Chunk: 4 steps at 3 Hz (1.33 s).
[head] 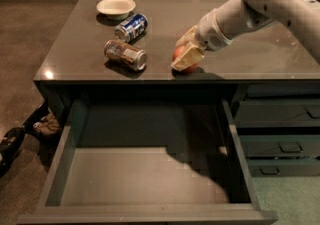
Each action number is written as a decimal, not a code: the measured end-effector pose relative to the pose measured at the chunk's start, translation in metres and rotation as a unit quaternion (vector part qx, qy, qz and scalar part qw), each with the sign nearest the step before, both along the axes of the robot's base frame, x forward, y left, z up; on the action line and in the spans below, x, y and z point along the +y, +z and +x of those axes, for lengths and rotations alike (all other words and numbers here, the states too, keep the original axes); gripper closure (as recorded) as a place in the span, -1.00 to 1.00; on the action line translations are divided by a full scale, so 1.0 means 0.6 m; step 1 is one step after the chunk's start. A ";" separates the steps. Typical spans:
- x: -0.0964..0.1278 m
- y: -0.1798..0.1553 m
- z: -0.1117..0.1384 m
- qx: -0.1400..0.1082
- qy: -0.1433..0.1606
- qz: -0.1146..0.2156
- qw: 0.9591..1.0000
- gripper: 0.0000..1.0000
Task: Pick apple from top drawer and place on counter
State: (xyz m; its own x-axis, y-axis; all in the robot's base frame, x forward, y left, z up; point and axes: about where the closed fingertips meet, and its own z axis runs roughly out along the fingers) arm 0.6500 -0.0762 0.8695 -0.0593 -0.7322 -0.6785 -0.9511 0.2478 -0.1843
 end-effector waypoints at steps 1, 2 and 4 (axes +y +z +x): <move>0.000 0.001 0.000 0.000 0.000 0.000 1.000 1.00; 0.000 0.001 0.000 0.000 0.000 0.000 1.000 0.64; 0.000 0.001 0.000 0.000 0.000 0.000 1.000 -0.44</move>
Offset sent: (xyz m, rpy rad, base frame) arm 0.0000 0.0000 0.0005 0.0000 0.0000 0.0000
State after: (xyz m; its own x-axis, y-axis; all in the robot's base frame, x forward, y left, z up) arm 0.6500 -0.0761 0.8699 -0.0593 -0.7322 -0.6785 -0.9512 0.2477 -0.1842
